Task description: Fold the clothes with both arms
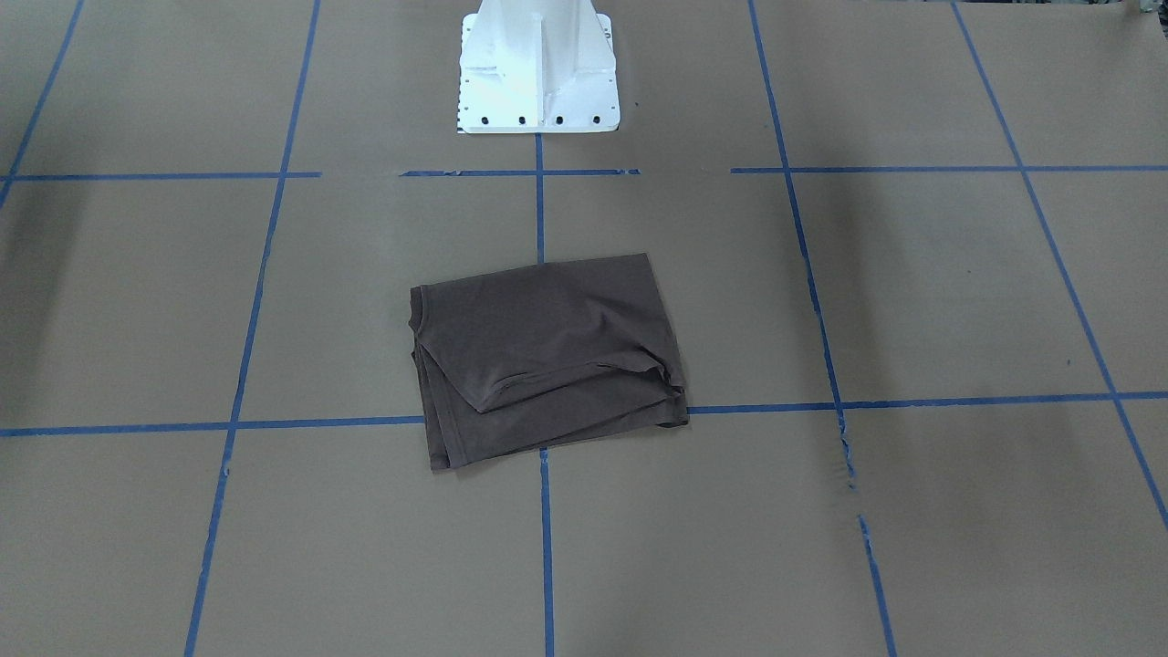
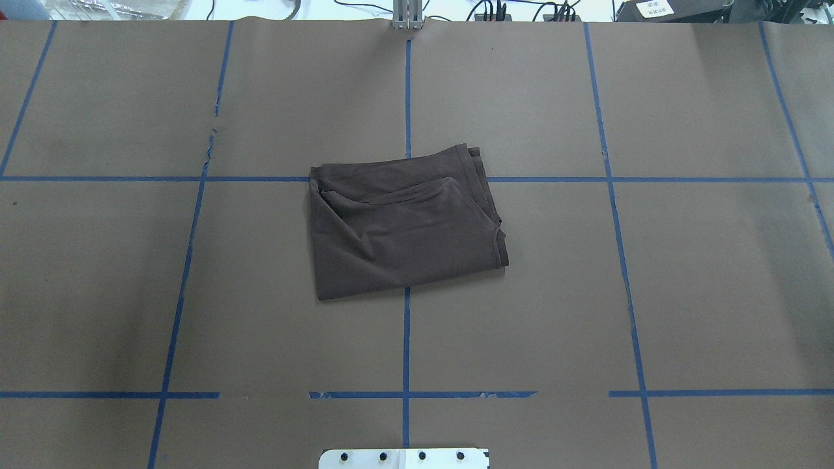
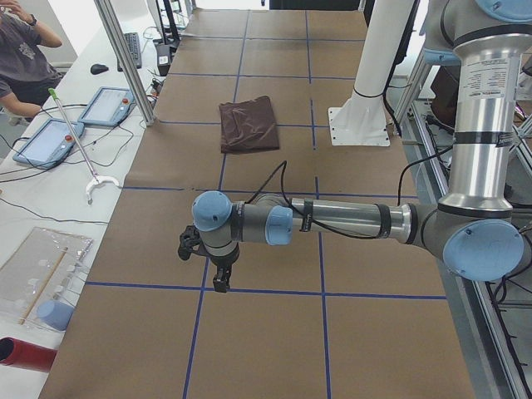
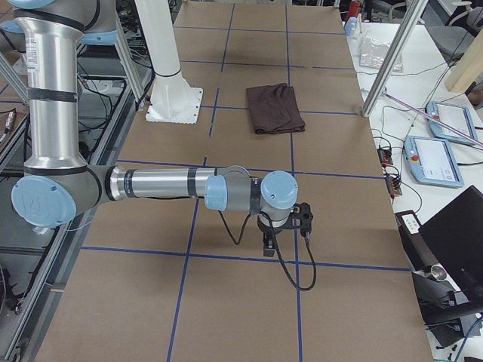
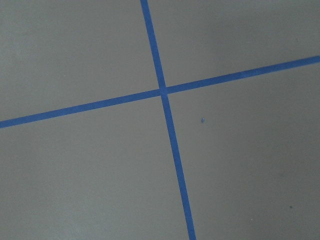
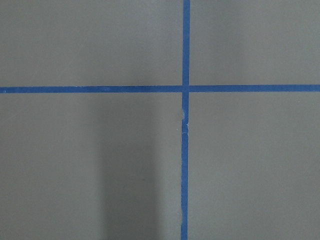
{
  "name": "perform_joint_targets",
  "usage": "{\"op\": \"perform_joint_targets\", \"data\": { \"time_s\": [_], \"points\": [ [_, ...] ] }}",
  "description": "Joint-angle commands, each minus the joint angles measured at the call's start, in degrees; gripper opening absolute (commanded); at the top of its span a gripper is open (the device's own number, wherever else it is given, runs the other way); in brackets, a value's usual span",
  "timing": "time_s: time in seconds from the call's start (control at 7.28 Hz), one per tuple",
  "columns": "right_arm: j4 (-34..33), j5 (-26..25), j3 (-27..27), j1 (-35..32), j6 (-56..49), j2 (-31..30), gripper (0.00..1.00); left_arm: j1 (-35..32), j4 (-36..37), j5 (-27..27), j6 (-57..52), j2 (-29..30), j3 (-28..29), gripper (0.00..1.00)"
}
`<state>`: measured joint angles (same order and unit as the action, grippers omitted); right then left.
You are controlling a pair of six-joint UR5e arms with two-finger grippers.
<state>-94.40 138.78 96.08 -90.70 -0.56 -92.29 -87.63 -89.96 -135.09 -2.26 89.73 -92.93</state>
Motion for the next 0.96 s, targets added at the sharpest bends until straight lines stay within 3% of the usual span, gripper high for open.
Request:
{"op": "perform_joint_targets", "data": {
  "time_s": [0.0,0.82],
  "points": [
    [0.0,0.0,0.1,-0.1,0.0,0.0,1.00,0.0,-0.1,0.0,1.3,0.0,0.0,1.00],
    [-0.1,0.2,0.1,-0.7,0.0,-0.1,1.00,0.0,-0.1,0.0,1.5,0.0,-0.1,1.00]
  ]
}}
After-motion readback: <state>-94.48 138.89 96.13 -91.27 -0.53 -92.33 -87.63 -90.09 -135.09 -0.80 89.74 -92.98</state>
